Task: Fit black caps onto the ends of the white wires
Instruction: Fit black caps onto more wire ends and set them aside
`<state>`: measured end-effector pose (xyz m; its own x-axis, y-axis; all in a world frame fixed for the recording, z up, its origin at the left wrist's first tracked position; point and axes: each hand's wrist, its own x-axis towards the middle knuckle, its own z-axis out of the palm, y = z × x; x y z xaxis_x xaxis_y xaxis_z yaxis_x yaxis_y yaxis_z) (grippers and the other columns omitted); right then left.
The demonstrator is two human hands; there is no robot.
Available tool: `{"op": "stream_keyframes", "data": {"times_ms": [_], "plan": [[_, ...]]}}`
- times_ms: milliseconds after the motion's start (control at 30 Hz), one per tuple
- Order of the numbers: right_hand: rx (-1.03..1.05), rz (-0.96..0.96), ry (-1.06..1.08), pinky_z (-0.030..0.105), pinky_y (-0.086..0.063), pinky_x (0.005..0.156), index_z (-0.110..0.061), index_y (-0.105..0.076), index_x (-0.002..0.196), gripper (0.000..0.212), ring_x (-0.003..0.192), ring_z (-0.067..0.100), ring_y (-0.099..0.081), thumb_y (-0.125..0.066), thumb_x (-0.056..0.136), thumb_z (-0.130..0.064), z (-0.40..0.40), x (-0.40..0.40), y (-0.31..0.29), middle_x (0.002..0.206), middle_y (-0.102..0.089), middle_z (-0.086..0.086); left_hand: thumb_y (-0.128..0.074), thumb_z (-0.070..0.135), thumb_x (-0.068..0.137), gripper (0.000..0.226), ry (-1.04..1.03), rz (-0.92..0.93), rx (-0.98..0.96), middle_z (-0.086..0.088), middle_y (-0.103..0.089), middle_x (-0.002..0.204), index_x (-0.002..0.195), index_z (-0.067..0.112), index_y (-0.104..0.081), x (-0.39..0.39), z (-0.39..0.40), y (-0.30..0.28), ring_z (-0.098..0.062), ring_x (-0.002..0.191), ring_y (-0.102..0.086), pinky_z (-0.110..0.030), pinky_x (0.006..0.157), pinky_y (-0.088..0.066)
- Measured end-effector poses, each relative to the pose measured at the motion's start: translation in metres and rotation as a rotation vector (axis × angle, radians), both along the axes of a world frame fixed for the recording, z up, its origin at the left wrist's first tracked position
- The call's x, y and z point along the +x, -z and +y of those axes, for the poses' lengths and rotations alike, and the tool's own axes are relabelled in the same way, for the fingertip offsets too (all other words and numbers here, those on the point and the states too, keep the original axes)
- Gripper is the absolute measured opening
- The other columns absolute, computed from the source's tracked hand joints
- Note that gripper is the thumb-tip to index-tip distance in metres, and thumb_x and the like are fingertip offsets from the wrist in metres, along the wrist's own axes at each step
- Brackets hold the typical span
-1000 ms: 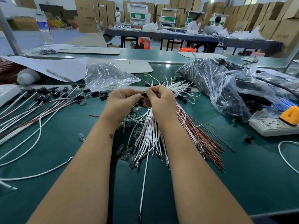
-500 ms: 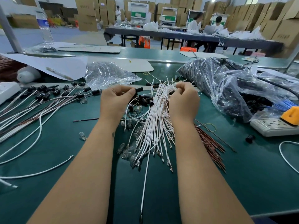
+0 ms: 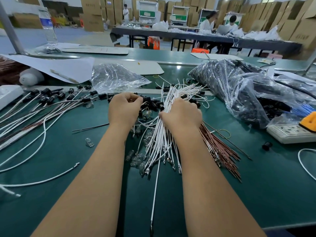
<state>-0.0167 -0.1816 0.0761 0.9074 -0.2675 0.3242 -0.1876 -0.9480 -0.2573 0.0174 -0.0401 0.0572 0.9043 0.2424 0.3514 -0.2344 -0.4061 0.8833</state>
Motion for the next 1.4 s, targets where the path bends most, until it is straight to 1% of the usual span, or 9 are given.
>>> {"op": "stream_keyframes", "data": {"times_ms": [67,267,367,467,800,967,1067,1267,1400], "plan": [[-0.015,0.015,0.015,0.034,-0.034,0.076,-0.013,-0.059,0.106,0.033,0.103,0.029,-0.056,-0.063,0.087,-0.04,0.0,0.001,0.001,0.106,-0.064,0.006,-0.066,0.027,0.085,0.012,0.011,0.003,0.011,0.013,-0.061,0.062,0.074,0.028,-0.068,0.0,0.0,0.0,-0.006,0.058,-0.054,-0.023,0.061,-0.043],[0.137,-0.002,0.034,0.032,-0.037,0.069,-0.009,-0.054,0.083,0.006,0.082,0.031,-0.055,-0.055,0.085,-0.014,0.0,-0.004,-0.003,0.079,-0.057,0.006,-0.066,0.027,0.087,0.011,0.041,0.012,0.026,0.01,-0.061,0.063,0.077,0.025,-0.069,-0.001,-0.002,0.0,-0.011,0.061,-0.053,-0.028,0.065,-0.047],[0.181,-0.023,0.076,0.032,-0.034,0.064,-0.012,-0.038,0.064,0.025,0.071,0.029,-0.046,-0.053,0.082,-0.005,-0.002,-0.005,-0.005,0.063,-0.042,0.0,-0.064,0.028,0.087,0.012,0.045,0.022,0.042,0.01,-0.062,0.065,0.078,0.024,-0.07,-0.002,-0.002,0.001,-0.011,0.062,-0.055,-0.029,0.066,-0.048],[0.255,-0.18,0.073,0.032,-0.034,0.064,-0.008,-0.046,0.08,0.008,0.075,0.027,-0.047,-0.05,0.085,-0.003,-0.003,-0.004,-0.005,0.074,-0.049,0.001,-0.06,0.027,0.091,0.011,0.043,-0.003,0.072,0.009,-0.06,0.069,0.085,0.021,-0.067,-0.004,-0.003,-0.001,-0.011,0.063,-0.053,-0.028,0.064,-0.046],[0.316,-0.389,-0.551,0.029,-0.032,0.056,-0.016,-0.06,0.095,0.01,0.068,0.018,-0.049,-0.053,0.094,-0.01,0.018,-0.008,-0.002,0.078,-0.057,-0.005,-0.049,0.012,0.095,0.012,-0.004,-0.372,0.138,-0.001,-0.06,0.112,0.102,0.008,-0.057,-0.01,-0.014,-0.009,-0.02,0.112,-0.048,-0.024,0.092,-0.034],[0.458,-0.376,-0.645,0.038,-0.047,0.061,-0.02,-0.064,0.101,0.017,0.068,0.016,-0.048,-0.053,0.094,-0.01,0.02,-0.008,-0.003,0.075,-0.057,-0.012,-0.044,0.013,0.096,0.006,0.112,-0.382,-0.052,0.005,-0.06,0.085,0.096,0.017,-0.049,-0.017,-0.018,-0.012,-0.019,0.08,-0.057,-0.04,0.074,-0.048],[0.413,-0.493,-0.578,0.032,-0.038,0.055,-0.017,-0.064,0.098,0.012,0.064,0.016,-0.047,-0.053,0.096,-0.012,0.019,-0.008,-0.004,0.072,-0.054,-0.012,-0.041,0.017,0.097,0.004,0.132,-0.411,-0.04,0.004,-0.055,0.071,0.097,0.016,-0.045,-0.018,-0.019,-0.014,-0.023,0.064,-0.052,-0.043,0.062,-0.045],[0.455,-0.72,-0.361,0.021,-0.027,0.05,-0.01,-0.06,0.094,0.013,0.057,0.009,-0.045,-0.048,0.098,-0.015,0.013,-0.008,-0.007,0.069,-0.053,-0.01,-0.04,0.019,0.099,0.01,0.003,-0.552,0.082,0.012,-0.039,0.053,0.1,0.01,-0.046,-0.02,-0.02,-0.019,-0.008,0.046,-0.037,-0.029,0.046,-0.022],[0.518,-0.793,-0.117,0.02,-0.024,0.047,-0.014,-0.056,0.091,0.017,0.056,0.007,-0.042,-0.043,0.102,-0.018,0.007,-0.005,-0.008,0.071,-0.052,-0.009,-0.038,0.021,0.1,0.015,-0.077,-0.488,0.125,0.014,-0.044,0.06,0.105,0.008,-0.046,-0.016,-0.008,-0.015,-0.006,0.048,-0.041,-0.028,0.046,-0.023]]}}
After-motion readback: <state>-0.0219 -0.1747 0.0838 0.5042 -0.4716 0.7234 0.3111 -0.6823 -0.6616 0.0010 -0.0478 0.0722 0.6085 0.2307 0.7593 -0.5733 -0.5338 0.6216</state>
